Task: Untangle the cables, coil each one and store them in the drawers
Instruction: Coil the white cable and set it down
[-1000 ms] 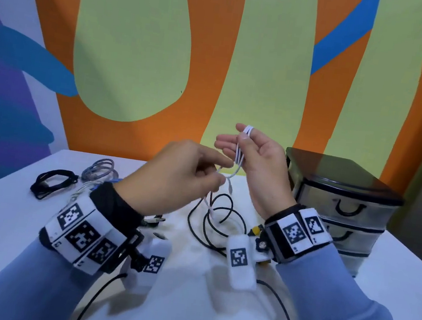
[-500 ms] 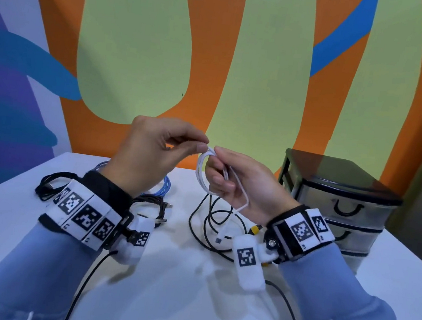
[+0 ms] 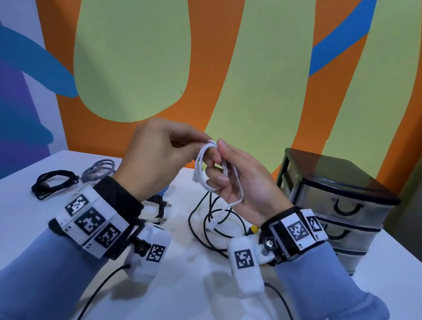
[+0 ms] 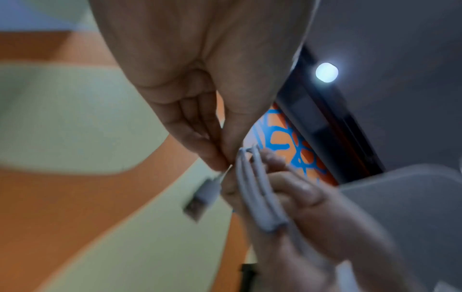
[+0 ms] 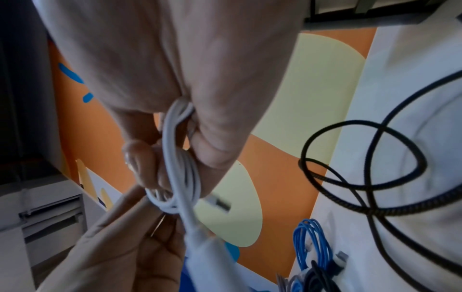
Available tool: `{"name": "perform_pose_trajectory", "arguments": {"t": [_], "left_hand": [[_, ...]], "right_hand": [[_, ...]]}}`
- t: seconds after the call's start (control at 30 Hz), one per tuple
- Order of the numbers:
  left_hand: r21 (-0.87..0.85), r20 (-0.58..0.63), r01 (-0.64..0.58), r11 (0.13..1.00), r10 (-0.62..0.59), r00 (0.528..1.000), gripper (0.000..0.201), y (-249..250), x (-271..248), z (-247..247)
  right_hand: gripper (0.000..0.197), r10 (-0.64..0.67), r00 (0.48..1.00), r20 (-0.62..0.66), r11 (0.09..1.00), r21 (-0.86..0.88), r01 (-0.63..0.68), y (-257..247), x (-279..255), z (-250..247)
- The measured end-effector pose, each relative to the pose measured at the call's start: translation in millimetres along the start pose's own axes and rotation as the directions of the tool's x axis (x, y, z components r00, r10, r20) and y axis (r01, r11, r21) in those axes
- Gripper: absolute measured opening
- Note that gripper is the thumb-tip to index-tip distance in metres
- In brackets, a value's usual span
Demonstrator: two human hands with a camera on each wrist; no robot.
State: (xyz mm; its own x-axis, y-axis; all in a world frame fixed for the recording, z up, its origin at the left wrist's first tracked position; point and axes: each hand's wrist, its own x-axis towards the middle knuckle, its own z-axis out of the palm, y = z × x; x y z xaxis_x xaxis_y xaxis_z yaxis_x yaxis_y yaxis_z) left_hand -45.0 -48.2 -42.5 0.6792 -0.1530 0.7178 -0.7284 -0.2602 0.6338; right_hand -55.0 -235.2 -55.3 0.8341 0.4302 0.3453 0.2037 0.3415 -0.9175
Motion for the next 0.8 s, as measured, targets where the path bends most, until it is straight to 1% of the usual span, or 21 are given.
{"name": "perform_pose_trajectory", "arguments": {"t": [0.07,0.1,0.17,0.23,0.3,0.33,0.4,0.47,0.53,0.6,0.67,0.7,0.73,0.77,0.8], "left_hand": [[-0.177,0.025,0.139,0.974,-0.136,0.990,0.016,6,-1,0],[-0.247,0.046,0.189,0.950,-0.184,0.982,0.018,8,0,0],[-0.327,0.096,0.246,0.912,-0.227,0.969,0.018,13,0,1],[-0.307,0.117,0.255,0.917,-0.229,0.966,0.014,13,-1,2],[-0.255,0.110,0.274,0.927,-0.254,0.961,0.032,10,-3,3],[-0.252,0.102,0.289,0.924,-0.271,0.957,0.039,9,-3,4],[-0.286,0.112,0.319,0.903,-0.299,0.948,0.048,8,-3,4],[-0.362,0.159,0.367,0.857,-0.331,0.930,0.051,9,-2,3],[-0.464,0.225,0.432,0.773,-0.369,0.902,0.044,12,-1,3],[-0.564,0.286,0.510,0.650,-0.425,0.859,0.038,18,-2,6],[-0.664,0.361,0.576,0.477,-0.470,0.806,0.044,21,-2,7],[-0.707,0.400,0.591,0.388,-0.469,0.788,0.047,23,-3,7],[-0.735,0.436,0.597,0.322,-0.450,0.779,0.048,22,-3,5],[-0.745,0.463,0.601,0.290,-0.425,0.778,0.048,22,-2,3],[-0.741,0.475,0.601,0.299,-0.400,0.784,0.046,21,-2,1]], "right_hand": [[0.032,-0.018,0.998,-0.065,0.999,-0.051,0.015,0,1,2],[0.031,-0.032,0.995,-0.099,0.997,-0.073,0.024,1,1,3],[0.030,-0.065,0.986,-0.154,0.994,-0.093,0.051,3,3,4],[0.025,-0.099,0.975,-0.198,0.992,-0.091,0.083,5,6,4],[0.023,-0.111,0.967,-0.230,0.991,-0.102,0.090,8,7,3],[0.025,-0.113,0.965,-0.238,0.987,-0.135,0.082,9,7,2],[0.032,-0.134,0.955,-0.263,0.961,-0.271,0.060,9,8,-1],[0.045,-0.200,0.944,-0.263,0.893,-0.446,0.065,8,8,-2],[0.049,-0.279,0.937,-0.210,0.817,-0.564,0.117,8,8,-2],[0.048,-0.316,0.934,-0.169,0.773,-0.616,0.151,9,7,1],[0.046,-0.362,0.920,-0.150,0.726,-0.665,0.177,11,7,3],[0.044,-0.397,0.907,-0.145,0.693,-0.695,0.192,12,7,4],[0.041,-0.435,0.890,-0.138,0.661,-0.720,0.212,12,6,5],[0.038,-0.473,0.871,-0.131,0.635,-0.736,0.234,11,5,6],[0.035,-0.504,0.855,-0.122,0.616,-0.745,0.257,9,4,6]]}}
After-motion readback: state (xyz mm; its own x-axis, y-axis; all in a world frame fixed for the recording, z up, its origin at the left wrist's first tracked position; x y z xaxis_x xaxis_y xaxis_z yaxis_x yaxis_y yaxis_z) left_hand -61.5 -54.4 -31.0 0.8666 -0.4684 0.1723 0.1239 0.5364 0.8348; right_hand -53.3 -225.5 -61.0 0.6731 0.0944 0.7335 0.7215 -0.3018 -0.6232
